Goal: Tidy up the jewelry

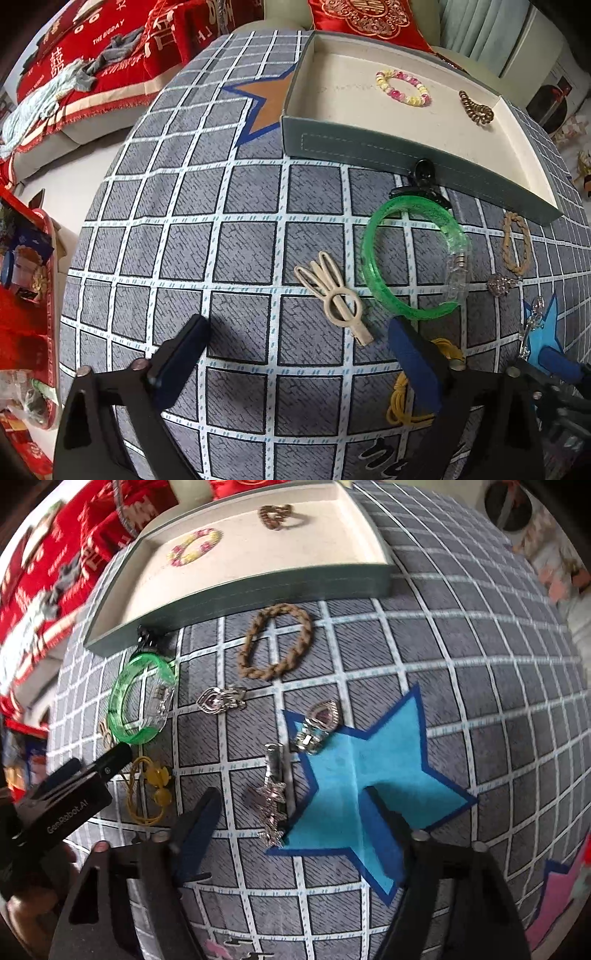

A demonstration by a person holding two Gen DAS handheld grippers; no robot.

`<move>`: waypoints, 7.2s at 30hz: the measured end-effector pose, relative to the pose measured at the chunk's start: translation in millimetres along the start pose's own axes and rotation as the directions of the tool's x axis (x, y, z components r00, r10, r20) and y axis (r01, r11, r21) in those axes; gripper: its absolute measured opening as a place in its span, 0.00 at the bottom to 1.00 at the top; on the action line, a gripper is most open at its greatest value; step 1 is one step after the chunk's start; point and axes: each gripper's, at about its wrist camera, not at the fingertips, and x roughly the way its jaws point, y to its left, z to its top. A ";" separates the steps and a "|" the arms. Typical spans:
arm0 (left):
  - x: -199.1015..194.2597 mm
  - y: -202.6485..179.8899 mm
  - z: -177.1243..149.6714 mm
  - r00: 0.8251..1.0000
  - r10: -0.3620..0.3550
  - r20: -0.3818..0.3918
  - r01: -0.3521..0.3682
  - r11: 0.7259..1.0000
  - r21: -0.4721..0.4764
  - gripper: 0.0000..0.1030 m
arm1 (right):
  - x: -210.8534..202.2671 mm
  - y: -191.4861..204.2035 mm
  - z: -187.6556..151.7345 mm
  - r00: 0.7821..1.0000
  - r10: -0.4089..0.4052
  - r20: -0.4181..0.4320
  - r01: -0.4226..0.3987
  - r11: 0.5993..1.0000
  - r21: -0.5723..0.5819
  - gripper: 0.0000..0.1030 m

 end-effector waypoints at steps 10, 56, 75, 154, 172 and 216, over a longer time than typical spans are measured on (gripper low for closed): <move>-15.0 -22.0 1.4 1.000 -0.014 0.013 0.013 0.999 0.042 0.76 | 4.7 28.3 7.1 0.999 -0.050 0.005 0.050 0.997 -0.061 0.45; -88.9 6.9 45.8 0.965 -0.184 0.190 0.173 0.982 0.073 0.22 | -71.7 -43.0 47.5 0.955 0.262 0.141 -0.266 0.964 0.009 0.17; -35.8 -33.5 135.7 0.965 -0.134 0.226 0.106 0.986 0.131 0.22 | -25.2 -43.5 150.3 0.959 0.264 0.107 -0.262 0.965 -0.031 0.17; -40.4 -23.7 110.9 0.977 -0.006 0.215 -0.035 0.982 0.185 1.00 | -63.1 -73.4 93.0 0.924 0.320 0.208 -0.336 0.941 0.045 1.00; -17.5 7.6 37.5 0.999 0.006 0.034 -0.009 0.996 0.091 1.00 | -19.2 -72.8 34.7 0.984 0.176 -0.001 -0.175 0.977 0.125 1.00; -11.1 -38.3 32.3 0.994 -0.103 0.024 0.093 0.958 0.270 0.20 | 5.4 -3.5 24.3 0.997 -0.073 0.008 0.073 0.996 -0.042 0.16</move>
